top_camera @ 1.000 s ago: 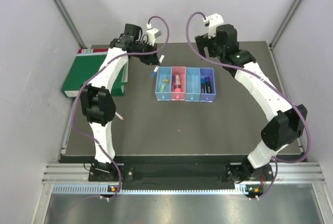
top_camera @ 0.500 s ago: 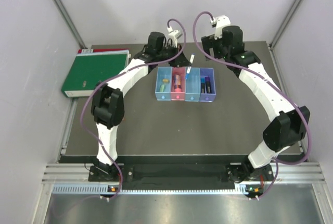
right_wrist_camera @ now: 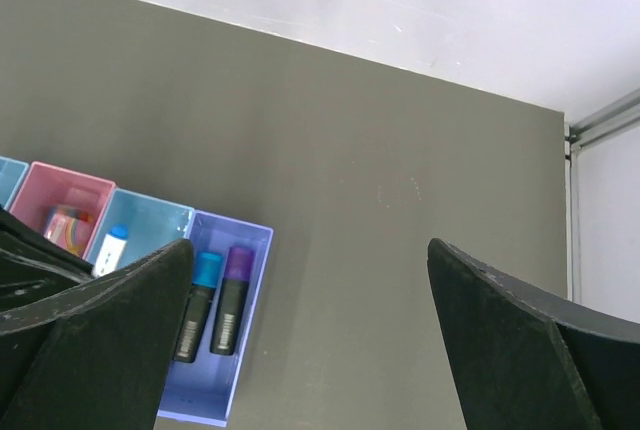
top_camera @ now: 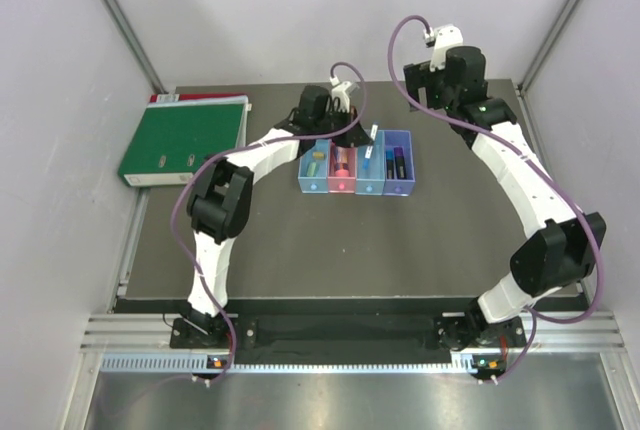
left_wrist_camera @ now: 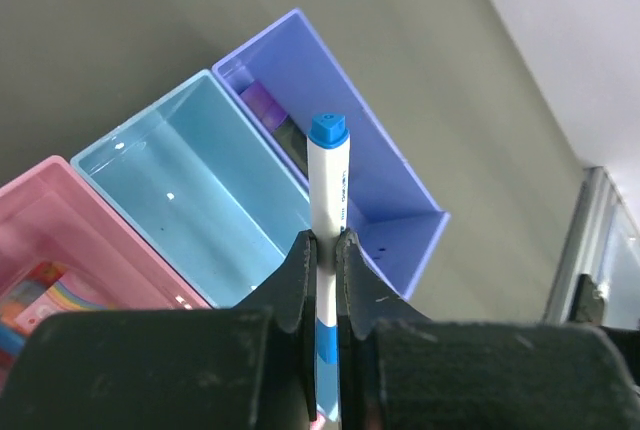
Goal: Sort the stationery into containers
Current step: Place the pen in the storage box.
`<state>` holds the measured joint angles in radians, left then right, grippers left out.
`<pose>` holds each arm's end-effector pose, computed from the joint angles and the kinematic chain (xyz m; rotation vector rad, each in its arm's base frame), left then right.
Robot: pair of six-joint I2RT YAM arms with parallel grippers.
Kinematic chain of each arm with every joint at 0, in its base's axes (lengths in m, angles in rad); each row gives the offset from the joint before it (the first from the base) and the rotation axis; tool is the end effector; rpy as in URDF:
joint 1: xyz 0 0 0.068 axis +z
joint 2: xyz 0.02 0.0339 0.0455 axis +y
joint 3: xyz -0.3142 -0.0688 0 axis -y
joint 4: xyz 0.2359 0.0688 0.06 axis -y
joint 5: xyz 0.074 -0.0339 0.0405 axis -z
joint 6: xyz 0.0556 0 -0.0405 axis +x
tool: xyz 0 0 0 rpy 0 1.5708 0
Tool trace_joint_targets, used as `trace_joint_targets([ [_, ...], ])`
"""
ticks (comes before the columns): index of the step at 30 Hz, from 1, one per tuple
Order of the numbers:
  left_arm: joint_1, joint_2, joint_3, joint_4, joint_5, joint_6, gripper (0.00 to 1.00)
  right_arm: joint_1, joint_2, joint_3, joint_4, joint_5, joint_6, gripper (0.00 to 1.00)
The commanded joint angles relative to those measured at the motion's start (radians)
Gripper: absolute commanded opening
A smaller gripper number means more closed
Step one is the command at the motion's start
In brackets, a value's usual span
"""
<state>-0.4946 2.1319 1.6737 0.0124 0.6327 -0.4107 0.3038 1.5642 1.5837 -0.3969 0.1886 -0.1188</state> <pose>0.4531 -0.2817 0.2777 0.5190 2.0719 -1.1925 0.3583 0.1014 0.4449 -0.2847 1.9207 -0.0609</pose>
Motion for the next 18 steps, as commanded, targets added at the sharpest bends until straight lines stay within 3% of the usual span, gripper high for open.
trace_joint_targets([
  [1, -0.015, 0.02, -0.009, 0.077, -0.057, 0.041, 0.0, -0.015, -0.046, 0.016, 0.021, -0.014, 0.015, 1.0],
  [7, -0.016, 0.04, -0.011, 0.078, -0.077, 0.062, 0.23, -0.019, -0.052, 0.018, 0.018, -0.023, 0.019, 1.0],
  [8, -0.018, 0.039, -0.011, 0.078, -0.079, 0.062, 0.35, -0.019, -0.053, 0.018, 0.015, -0.024, 0.019, 1.0],
  [11, -0.016, 0.037, -0.008, 0.087, -0.071, 0.062, 0.53, -0.02, -0.058, 0.018, 0.015, -0.026, 0.019, 1.0],
  [18, -0.013, -0.015, 0.038, 0.046, -0.08, 0.05, 0.58, -0.02, -0.073, 0.002, 0.013, -0.035, 0.025, 1.0],
])
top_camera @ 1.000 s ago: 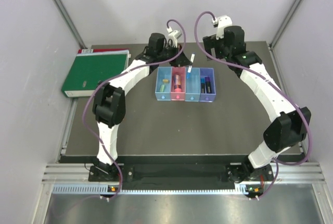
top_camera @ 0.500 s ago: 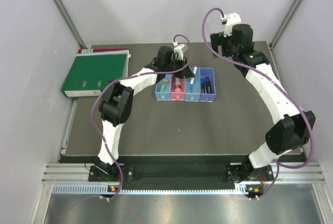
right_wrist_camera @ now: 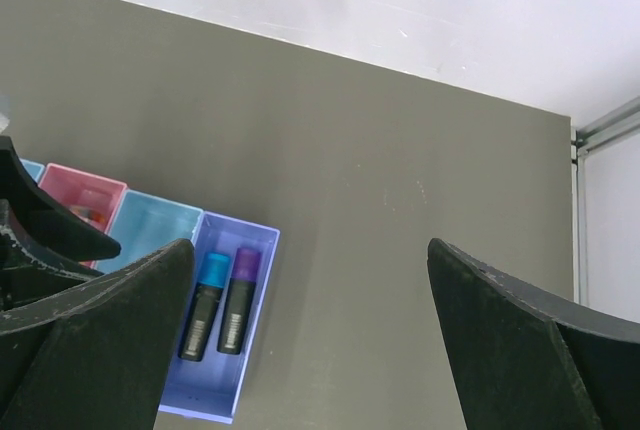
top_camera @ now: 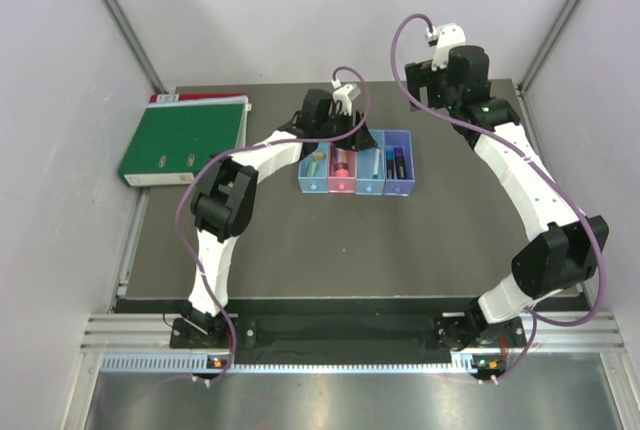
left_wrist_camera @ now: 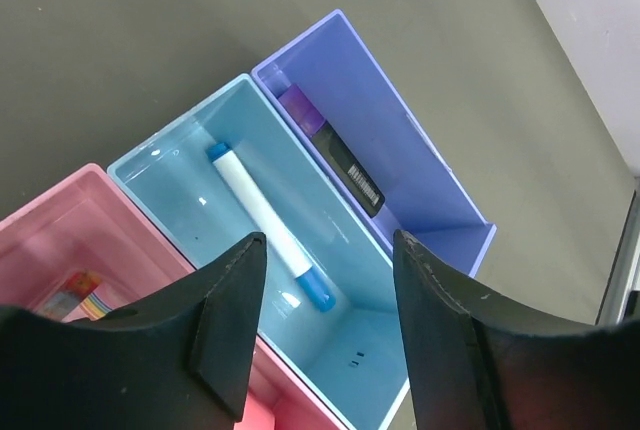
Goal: Sort the stationery into containers
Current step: Place the pen in the storage box, then pick up the pen from the center of the board.
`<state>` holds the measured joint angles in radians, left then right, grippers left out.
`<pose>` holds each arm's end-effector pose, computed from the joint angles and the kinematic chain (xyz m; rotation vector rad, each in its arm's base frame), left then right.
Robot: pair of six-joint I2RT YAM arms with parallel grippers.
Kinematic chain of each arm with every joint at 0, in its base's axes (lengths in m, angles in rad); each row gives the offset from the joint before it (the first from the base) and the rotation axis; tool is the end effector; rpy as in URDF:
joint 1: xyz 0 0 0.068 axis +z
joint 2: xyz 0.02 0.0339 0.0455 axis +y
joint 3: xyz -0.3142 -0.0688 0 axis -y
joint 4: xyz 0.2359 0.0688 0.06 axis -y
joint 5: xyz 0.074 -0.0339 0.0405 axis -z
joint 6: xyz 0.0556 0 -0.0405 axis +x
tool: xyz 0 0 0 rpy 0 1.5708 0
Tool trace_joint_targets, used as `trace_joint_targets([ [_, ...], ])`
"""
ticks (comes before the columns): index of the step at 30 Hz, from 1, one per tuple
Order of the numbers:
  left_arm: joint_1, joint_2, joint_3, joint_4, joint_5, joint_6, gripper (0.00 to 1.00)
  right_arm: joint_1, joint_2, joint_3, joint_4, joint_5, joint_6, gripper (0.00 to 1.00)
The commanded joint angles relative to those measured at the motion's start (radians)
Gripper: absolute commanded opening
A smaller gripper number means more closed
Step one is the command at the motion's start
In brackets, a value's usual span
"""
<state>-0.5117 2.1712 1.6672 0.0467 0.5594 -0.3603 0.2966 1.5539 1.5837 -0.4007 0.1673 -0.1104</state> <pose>0.4579 -0.2910 0.2579 0.5337 2.0677 -1.0999 0.3554 0.0989 0.4480 -0.2821 1.9158 -0.0385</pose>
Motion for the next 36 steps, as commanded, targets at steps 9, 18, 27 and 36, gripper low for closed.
trace_joint_targets([
  [9, 0.047, -0.363, -0.022, -0.494, -0.054, 0.748, 0.59, 0.007, -0.097, -0.014, 0.0, -0.118, -0.014, 1.0],
  [18, 0.286, -0.58, -0.224, -1.045, -0.09, 1.741, 0.67, 0.049, -0.11, -0.005, 0.005, -0.134, -0.054, 1.0],
  [27, 0.412, -0.531, -0.285, -1.317, -0.311, 2.351, 0.68, 0.076, -0.14, -0.014, 0.002, -0.12, -0.075, 1.0],
  [36, 0.452, -0.562, -0.475, -1.271, -0.438, 2.476, 0.68, 0.081, -0.161, -0.034, 0.005, -0.114, -0.084, 1.0],
])
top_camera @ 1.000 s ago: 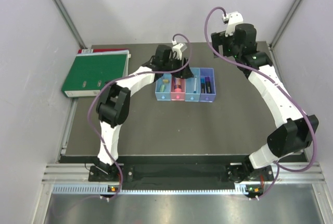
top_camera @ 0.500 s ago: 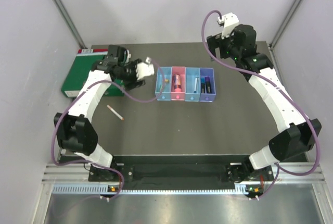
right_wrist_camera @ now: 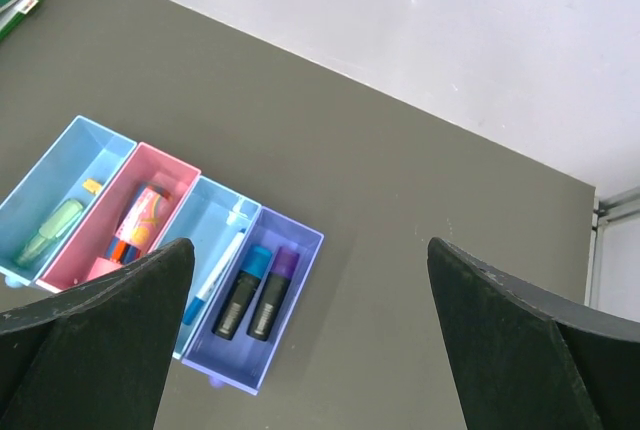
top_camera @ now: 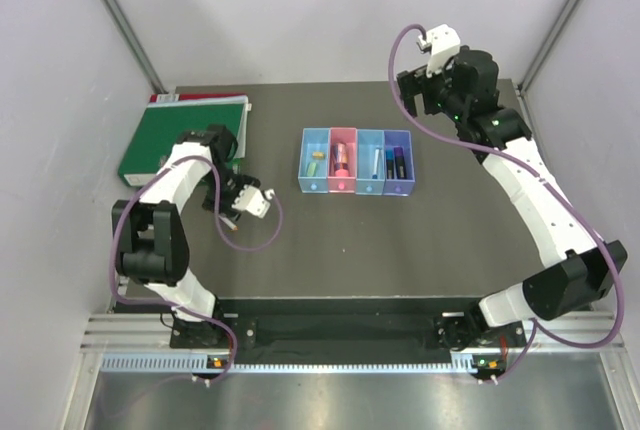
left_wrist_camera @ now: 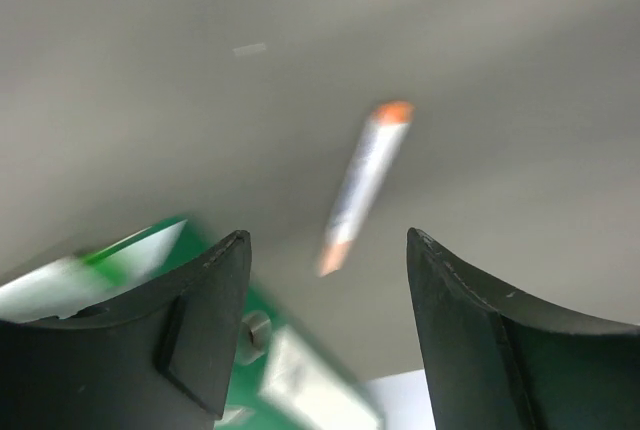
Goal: Sort the stationery into containers
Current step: Pick up the pen from the center of the board.
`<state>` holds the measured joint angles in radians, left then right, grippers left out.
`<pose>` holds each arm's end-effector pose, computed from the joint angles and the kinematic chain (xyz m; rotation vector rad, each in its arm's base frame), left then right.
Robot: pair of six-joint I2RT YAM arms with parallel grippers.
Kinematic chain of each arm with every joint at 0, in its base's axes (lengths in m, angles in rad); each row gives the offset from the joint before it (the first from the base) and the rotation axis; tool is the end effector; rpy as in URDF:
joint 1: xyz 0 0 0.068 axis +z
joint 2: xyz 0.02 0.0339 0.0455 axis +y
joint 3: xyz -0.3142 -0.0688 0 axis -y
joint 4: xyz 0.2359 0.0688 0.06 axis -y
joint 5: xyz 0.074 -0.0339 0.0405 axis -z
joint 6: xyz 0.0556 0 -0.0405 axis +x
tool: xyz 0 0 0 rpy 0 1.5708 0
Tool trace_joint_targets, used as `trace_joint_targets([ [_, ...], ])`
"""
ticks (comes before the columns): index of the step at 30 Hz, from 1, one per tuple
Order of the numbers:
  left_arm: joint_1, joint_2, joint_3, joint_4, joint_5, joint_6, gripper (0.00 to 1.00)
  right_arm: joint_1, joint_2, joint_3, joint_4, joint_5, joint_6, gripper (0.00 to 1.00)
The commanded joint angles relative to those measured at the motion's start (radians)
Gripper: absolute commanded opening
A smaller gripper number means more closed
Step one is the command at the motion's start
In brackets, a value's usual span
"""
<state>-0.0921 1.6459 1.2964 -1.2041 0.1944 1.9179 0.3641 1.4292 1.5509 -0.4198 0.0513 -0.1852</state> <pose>0.2858 -0.0372 0.2739 2.5112 1.5918 -0.1570 0.3060 0.1135 0.4747 -0.4728 1.8084 0.0756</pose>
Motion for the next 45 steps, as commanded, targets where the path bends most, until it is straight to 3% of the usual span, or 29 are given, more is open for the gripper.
trace_joint_targets([
  [1, 0.037, -0.041, -0.124, -0.003, -0.076, 0.205, 0.68, 0.015, -0.036, -0.002, 0.024, 0.002, -0.01, 1.0],
  [7, 0.054, -0.008, -0.19, 0.102, -0.085, 0.216, 0.68, 0.019, -0.036, 0.0, 0.027, 0.004, -0.002, 1.0],
  [18, 0.069, 0.104, -0.174, 0.228, -0.101, 0.193, 0.67, 0.021, -0.049, -0.023, 0.026, 0.007, 0.006, 1.0],
  [24, 0.074, 0.134, -0.212, 0.294, -0.13, 0.225, 0.62, 0.022, -0.044, -0.022, 0.024, 0.009, 0.015, 1.0],
  [32, 0.075, 0.14, -0.27, 0.348, -0.141, 0.253, 0.38, 0.024, -0.038, -0.014, 0.024, 0.009, 0.02, 1.0],
  [37, 0.077, 0.117, -0.312, 0.331, -0.133, 0.263, 0.29, 0.024, -0.041, -0.018, 0.024, 0.01, 0.023, 1.0],
  [43, 0.077, 0.068, -0.379, 0.339, -0.093, 0.263, 0.0, 0.026, -0.042, -0.023, 0.026, 0.013, 0.024, 1.0],
  [45, 0.077, 0.057, -0.375, 0.318, -0.066, 0.245, 0.0, 0.026, -0.042, -0.025, 0.029, 0.013, 0.024, 1.0],
])
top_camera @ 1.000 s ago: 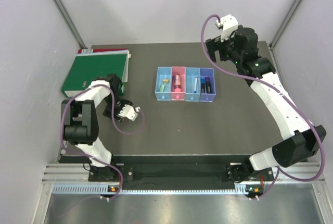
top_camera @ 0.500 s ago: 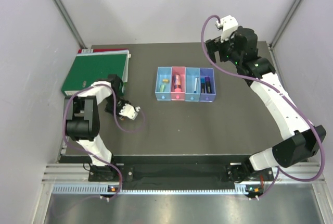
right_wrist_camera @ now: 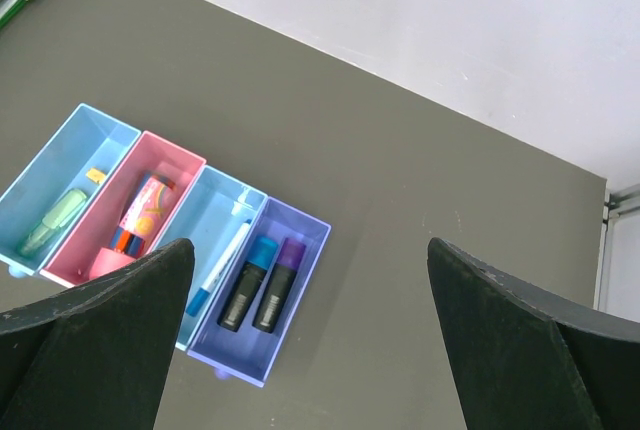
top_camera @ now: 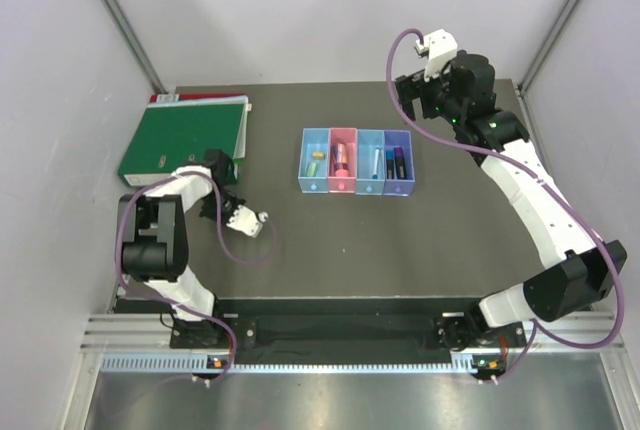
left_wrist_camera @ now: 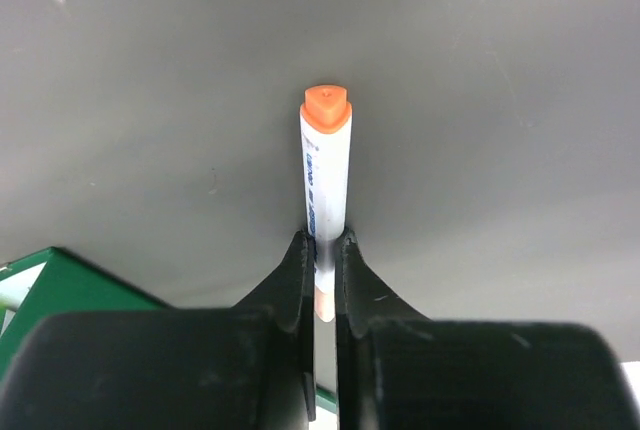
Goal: Sort the stationery into containers
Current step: Pick up the pen from the center of the board, then place the pen in the storage box.
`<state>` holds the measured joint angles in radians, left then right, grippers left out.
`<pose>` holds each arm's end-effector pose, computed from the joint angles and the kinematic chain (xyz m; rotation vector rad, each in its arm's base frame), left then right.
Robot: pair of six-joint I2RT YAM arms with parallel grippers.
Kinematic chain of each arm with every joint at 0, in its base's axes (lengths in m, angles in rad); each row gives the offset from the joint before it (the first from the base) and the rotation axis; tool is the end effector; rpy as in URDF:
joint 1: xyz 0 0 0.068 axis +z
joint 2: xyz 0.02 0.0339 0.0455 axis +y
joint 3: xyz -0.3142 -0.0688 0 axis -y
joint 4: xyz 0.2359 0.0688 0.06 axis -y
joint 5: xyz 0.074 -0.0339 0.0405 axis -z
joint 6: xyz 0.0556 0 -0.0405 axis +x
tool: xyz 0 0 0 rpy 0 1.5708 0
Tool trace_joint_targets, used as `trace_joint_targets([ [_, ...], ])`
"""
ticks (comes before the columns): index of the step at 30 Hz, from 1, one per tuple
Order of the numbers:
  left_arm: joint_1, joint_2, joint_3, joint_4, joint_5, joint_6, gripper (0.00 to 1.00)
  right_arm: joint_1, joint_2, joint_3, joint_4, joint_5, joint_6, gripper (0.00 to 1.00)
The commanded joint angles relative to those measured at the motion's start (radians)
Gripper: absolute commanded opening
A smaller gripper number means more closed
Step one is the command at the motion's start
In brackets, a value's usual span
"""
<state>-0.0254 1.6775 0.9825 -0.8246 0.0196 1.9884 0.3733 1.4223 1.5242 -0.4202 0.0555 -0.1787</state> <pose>0.2796 -0.0082 0.1915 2.6175 1.6544 0.0490 0.3038 0.1157 0.4674 -0.4783 1.8279 0.0806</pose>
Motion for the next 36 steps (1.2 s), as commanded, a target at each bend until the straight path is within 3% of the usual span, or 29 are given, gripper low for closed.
trace_joint_targets([
  [1, 0.009, 0.024, -0.041, -0.074, 0.127, 0.165, 0.0, 0.016, -0.037, 0.002, 0.029, 0.009, 0.019, 1.0],
  [13, -0.056, -0.012, 0.275, -0.293, 0.543, -0.183, 0.0, 0.019, -0.039, 0.005, 0.024, 0.015, 0.012, 1.0],
  [20, -0.085, -0.009, 0.403, -0.309, 0.736, -0.413, 0.0, 0.018, -0.043, 0.016, 0.032, 0.079, 0.002, 1.0],
  [22, -0.103, -0.007, 0.435, -0.288, 0.816, -0.541, 0.0, 0.016, -0.042, 0.017, 0.038, 0.124, 0.002, 1.0],
  [29, -0.2, 0.01, 0.504, -0.012, 1.011, -1.081, 0.0, -0.002, -0.029, 0.014, 0.041, 0.208, -0.001, 1.0],
  [33, -0.272, 0.047, 0.498, 0.38, 1.062, -1.59, 0.0, -0.013, -0.028, -0.002, 0.053, 0.244, 0.008, 1.0],
  [35, -0.297, 0.074, 0.493, 0.516, 1.056, -1.742, 0.0, -0.027, -0.031, -0.013, 0.061, 0.265, 0.016, 1.0],
  [36, -0.317, 0.086, 0.484, 0.603, 1.057, -1.909, 0.0, -0.033, -0.033, -0.015, 0.06, 0.27, 0.018, 1.0],
])
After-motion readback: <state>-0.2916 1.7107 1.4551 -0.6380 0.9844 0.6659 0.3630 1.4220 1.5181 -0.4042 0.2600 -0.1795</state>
